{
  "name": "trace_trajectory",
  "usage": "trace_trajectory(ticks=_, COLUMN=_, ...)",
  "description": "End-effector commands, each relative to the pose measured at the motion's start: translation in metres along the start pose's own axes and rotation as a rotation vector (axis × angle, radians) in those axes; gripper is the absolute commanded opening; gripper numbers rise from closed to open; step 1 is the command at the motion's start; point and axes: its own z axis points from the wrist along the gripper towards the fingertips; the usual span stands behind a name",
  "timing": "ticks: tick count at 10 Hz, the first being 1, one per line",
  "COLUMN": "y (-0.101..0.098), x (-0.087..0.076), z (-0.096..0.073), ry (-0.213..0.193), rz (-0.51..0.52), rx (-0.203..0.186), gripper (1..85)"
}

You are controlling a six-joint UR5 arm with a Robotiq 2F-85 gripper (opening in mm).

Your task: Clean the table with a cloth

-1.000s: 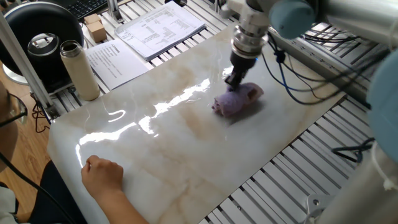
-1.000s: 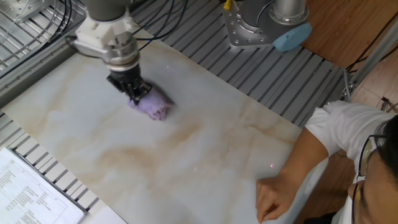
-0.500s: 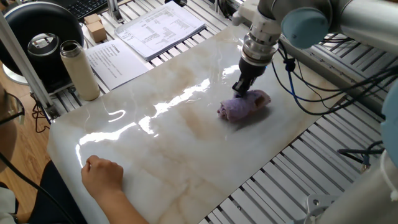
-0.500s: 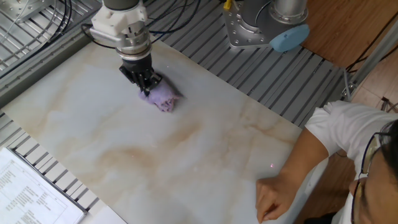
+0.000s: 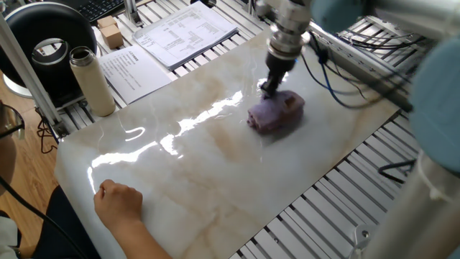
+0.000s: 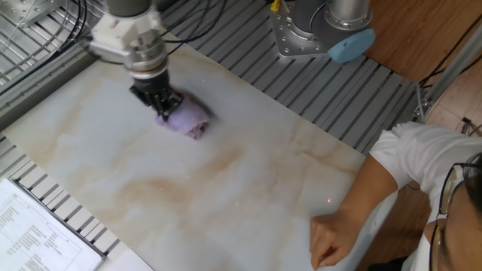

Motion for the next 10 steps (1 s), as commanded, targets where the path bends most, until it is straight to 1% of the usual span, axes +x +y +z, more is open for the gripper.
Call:
trace_trajectory(ticks=1, y=-0.007, x=-0.044, z=-0.006, ry=0.003, rz=-0.132, rx=0.040, gripper=1.3)
trace_trajectory(ticks=2, y=-0.005, x=-0.050, z=-0.008, ry=-0.008, rz=-0.181, rx=0.058, gripper=1.3)
trace_trajectory(ticks=3, y=0.001, x=-0.052, z=-0.011, ry=-0.015, rz=-0.174, rx=0.041, gripper=1.3)
trace_trajectory(ticks=4, y=-0.001, x=-0.049, z=-0.014, ry=-0.021, rz=-0.147, rx=0.035, gripper=1.3)
trace_trajectory(ticks=5, y=-0.004, x=-0.042, z=-0.017, ry=-0.024, rz=-0.127, rx=0.031, gripper=1.3)
trace_trajectory(ticks=6, y=-0.003, x=-0.047, z=-0.017, ry=-0.043, rz=-0.117, rx=0.027, gripper=1.3)
trace_trajectory(ticks=7, y=0.003, x=-0.054, z=-0.017, ry=-0.072, rz=-0.083, rx=0.004, gripper=1.3)
trace_trajectory(ticks=8, y=-0.002, x=-0.059, z=-0.017, ry=-0.089, rz=-0.039, rx=0.023, gripper=1.3)
trace_trajectory(ticks=9, y=-0.005, x=-0.062, z=-0.018, ry=-0.100, rz=-0.045, rx=0.034, gripper=1.3)
trace_trajectory(ticks=10, y=-0.008, x=-0.060, z=-0.018, ry=-0.092, rz=-0.089, rx=0.050, gripper=1.3)
